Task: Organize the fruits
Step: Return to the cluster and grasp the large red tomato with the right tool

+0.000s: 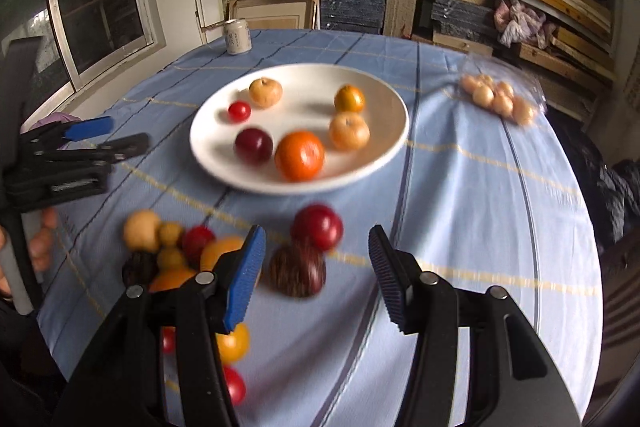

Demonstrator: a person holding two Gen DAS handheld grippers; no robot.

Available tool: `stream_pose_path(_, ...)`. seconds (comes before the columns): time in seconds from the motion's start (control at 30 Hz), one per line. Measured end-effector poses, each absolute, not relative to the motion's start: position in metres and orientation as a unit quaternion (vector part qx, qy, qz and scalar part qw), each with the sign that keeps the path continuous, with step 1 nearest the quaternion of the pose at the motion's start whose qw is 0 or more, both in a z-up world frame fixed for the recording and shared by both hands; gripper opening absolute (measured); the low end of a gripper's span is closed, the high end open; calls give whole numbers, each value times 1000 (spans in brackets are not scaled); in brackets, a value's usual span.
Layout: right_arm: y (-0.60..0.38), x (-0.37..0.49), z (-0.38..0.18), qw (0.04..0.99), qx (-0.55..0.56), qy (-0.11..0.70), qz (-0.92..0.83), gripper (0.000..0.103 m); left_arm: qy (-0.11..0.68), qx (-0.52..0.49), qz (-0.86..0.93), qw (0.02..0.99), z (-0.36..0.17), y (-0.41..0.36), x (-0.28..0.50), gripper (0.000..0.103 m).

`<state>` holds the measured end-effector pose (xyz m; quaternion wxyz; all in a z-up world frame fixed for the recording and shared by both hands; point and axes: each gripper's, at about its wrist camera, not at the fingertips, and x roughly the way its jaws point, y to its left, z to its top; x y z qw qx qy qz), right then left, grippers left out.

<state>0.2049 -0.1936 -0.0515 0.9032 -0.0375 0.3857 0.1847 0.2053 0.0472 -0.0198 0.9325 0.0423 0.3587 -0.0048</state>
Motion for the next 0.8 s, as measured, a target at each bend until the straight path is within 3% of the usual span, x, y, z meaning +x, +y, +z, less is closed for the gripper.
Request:
stream_pose_path(0.5, -153, 118, -82, 879, -84, 401, 245, 50, 375, 12, -18, 927, -41, 63, 133, 86)
stream_pose_path(0.8, -147, 119, -98, 881, -92, 405, 226, 45, 377, 48, -56, 923, -51, 29, 105, 86)
